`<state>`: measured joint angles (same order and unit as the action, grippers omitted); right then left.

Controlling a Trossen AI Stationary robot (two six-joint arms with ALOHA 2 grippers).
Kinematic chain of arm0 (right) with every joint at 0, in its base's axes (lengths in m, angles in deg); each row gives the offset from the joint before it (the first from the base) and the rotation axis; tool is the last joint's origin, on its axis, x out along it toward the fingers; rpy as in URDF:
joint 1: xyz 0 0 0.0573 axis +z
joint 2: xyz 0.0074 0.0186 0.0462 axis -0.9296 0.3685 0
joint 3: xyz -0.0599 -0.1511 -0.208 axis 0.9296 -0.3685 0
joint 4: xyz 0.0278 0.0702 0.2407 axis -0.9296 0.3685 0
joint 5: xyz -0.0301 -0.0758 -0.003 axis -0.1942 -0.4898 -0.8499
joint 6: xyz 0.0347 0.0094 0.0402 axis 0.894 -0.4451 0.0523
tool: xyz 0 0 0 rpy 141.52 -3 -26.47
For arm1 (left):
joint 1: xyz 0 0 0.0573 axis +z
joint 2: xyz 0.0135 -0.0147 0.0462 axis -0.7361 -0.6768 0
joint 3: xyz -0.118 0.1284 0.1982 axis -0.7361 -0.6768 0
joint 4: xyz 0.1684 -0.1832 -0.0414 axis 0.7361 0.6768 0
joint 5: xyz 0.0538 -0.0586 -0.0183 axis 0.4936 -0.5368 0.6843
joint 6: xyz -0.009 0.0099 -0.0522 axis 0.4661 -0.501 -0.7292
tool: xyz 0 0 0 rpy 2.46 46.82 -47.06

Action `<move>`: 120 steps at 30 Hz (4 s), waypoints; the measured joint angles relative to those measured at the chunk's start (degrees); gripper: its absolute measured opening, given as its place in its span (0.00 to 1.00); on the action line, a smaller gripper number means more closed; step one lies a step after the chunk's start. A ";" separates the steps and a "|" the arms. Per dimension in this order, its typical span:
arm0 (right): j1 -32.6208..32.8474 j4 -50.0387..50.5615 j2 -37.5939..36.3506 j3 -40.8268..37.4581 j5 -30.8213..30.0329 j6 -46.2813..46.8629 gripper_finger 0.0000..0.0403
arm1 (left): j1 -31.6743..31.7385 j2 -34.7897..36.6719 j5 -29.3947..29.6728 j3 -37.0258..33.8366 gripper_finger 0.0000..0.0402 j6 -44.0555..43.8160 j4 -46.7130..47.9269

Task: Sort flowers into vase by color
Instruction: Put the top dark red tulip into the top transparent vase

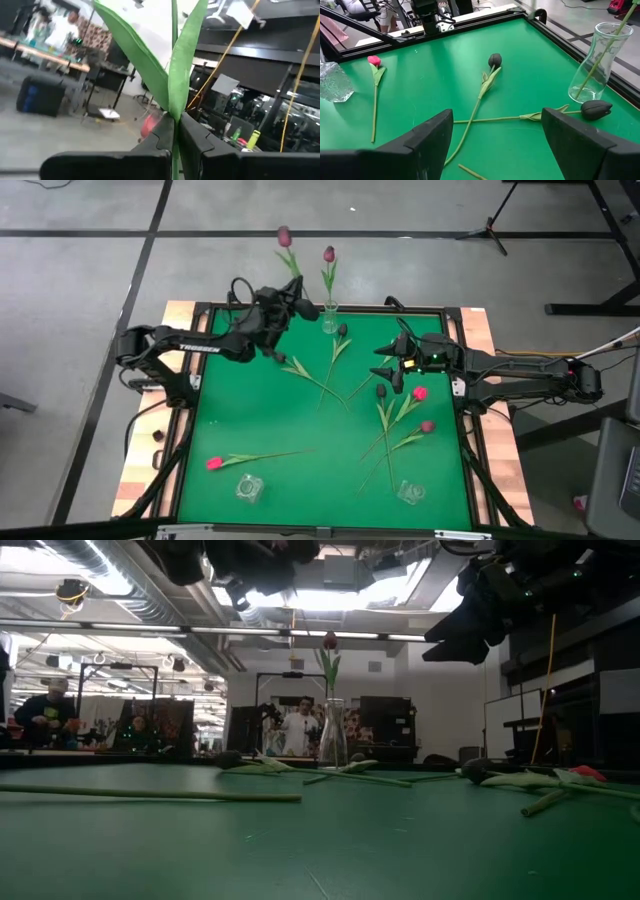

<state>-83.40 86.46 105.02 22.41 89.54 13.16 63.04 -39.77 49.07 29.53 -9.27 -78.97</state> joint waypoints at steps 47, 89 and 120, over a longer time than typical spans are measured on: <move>-0.02 -0.03 0.02 0.00 -0.68 -1.07 0.75 | 11.52 -14.54 -23.32 7.72 0.02 10.46 -10.23; -0.02 -0.38 0.00 0.00 -0.70 -1.11 0.75 | 10.62 -17.12 -26.39 16.74 0.02 11.99 2.13; 0.00 0.07 0.00 0.00 -0.68 -2.30 0.75 | 10.69 -25.31 -21.44 16.72 0.02 11.29 2.33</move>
<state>-83.40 86.53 105.02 22.41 88.87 10.86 73.73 -65.08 27.63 46.25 2.02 -76.64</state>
